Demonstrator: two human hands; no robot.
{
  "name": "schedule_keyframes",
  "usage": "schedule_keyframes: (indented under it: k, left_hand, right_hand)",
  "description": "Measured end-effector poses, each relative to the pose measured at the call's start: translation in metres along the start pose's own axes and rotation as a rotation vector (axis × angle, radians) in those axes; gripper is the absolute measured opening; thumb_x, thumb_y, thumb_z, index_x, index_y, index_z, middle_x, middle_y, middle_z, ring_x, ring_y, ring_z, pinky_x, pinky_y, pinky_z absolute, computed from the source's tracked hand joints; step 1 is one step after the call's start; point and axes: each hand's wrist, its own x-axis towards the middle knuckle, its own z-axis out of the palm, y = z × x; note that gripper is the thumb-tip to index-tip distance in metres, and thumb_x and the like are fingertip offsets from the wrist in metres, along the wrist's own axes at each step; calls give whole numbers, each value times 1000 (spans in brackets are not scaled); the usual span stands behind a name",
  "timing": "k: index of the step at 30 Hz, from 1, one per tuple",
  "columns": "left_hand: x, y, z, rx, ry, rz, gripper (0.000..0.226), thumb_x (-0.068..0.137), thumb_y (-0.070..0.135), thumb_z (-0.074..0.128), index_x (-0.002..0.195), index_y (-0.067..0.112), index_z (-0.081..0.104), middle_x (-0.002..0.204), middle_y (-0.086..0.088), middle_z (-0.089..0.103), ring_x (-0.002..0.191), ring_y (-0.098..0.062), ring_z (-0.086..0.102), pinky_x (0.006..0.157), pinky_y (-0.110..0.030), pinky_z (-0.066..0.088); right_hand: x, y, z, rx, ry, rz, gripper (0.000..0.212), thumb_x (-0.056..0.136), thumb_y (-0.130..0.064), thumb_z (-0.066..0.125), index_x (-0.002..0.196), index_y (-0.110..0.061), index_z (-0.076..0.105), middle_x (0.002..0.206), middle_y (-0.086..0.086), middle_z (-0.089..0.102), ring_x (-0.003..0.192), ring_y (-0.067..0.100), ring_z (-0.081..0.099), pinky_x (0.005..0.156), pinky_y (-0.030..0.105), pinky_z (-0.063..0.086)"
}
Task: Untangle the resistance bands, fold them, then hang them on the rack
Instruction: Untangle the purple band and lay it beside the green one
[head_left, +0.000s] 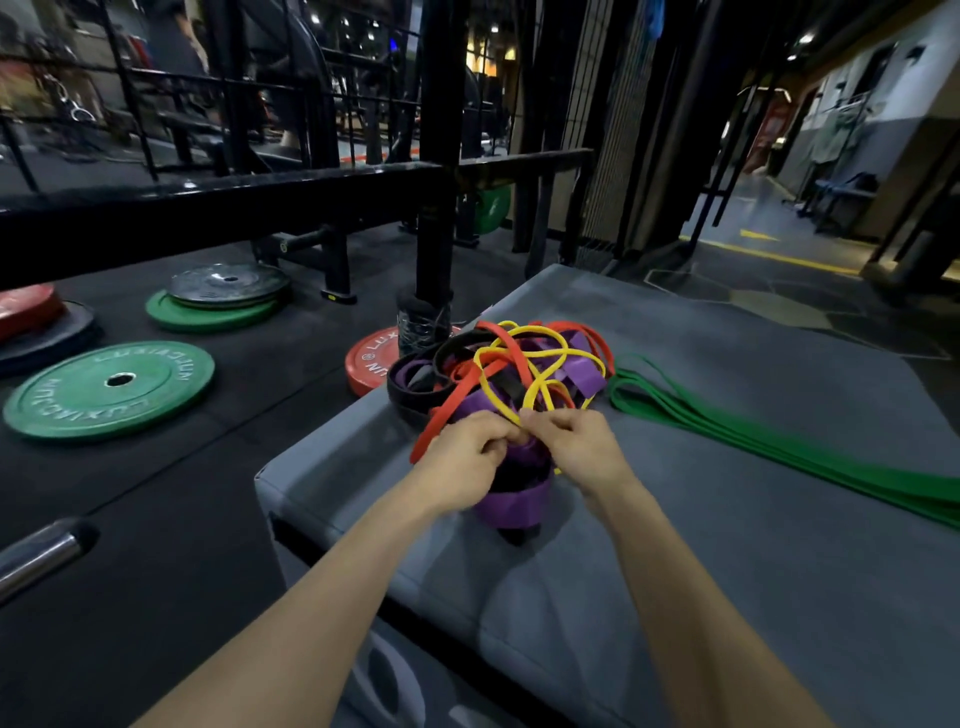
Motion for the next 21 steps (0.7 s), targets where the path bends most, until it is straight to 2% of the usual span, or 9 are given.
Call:
schedule_keyframes:
  k: [1,3,6,8,10,13,17,19,21]
  left_hand:
    - [-2,1,0,-5,-15,5,28,92,0,45,106,10,67,105,6,57,109,-16,56,97,-30,44]
    - [-6,4,0,5,-26,9,30,91,-3,45,104,9,69,102,5,58,106,-15,57,93,-24,44]
    - [-9,12,-4,46,35,30,33,87,-6,45,93,11,72,94,6,61,95,-11,58,80,-11,41]
    - [-9,15,-10,71,184,27,31,83,-4,49,85,15,73,89,5,61,85,-11,57,74,-15,40]
    - [-5,13,-15,49,360,2,24,81,1,55,84,19,70,90,4,59,82,-13,56,76,-22,42]
    - [-1,3,-19,34,538,-34,15,81,11,62,92,20,67,100,3,57,96,-18,57,87,-34,48]
    - [1,-4,-16,0,469,-123,21,88,24,59,107,17,63,113,-1,53,108,-21,54,94,-38,45]
    - [1,-6,-14,28,449,-114,23,89,25,58,109,16,62,115,-2,52,108,-21,53,95,-36,44]
    - [1,-6,-13,43,450,-101,24,88,25,59,110,16,62,116,-1,51,109,-20,51,95,-37,44]
  right_hand:
    - [-2,1,0,-18,-2,9,29,86,-22,64,59,-14,69,53,-2,56,57,9,47,60,32,41]
    - [-2,5,-1,-84,20,32,17,82,-12,64,69,-6,71,65,6,62,66,15,51,68,38,47]
    - [-5,3,-3,62,89,117,17,78,3,64,66,-9,66,60,5,57,58,16,49,57,30,43]
    - [-6,0,-5,248,119,191,17,74,12,63,77,-4,62,62,7,56,54,17,50,48,23,43]
    - [-9,-1,-6,313,81,203,24,72,17,62,83,-4,58,65,7,57,49,14,53,42,19,44]
    - [-13,-9,-10,297,10,60,32,74,21,56,80,-11,60,72,6,59,53,7,56,47,16,46]
    - [-11,-28,-28,349,19,-178,40,75,20,52,81,-16,68,75,12,62,64,17,55,56,25,47]
    - [-8,-31,-33,382,82,-186,41,75,21,51,79,-16,69,68,7,64,56,11,57,52,21,47]
    - [-3,-19,-34,296,194,-114,39,75,20,51,72,-15,68,62,6,61,52,3,54,54,19,48]
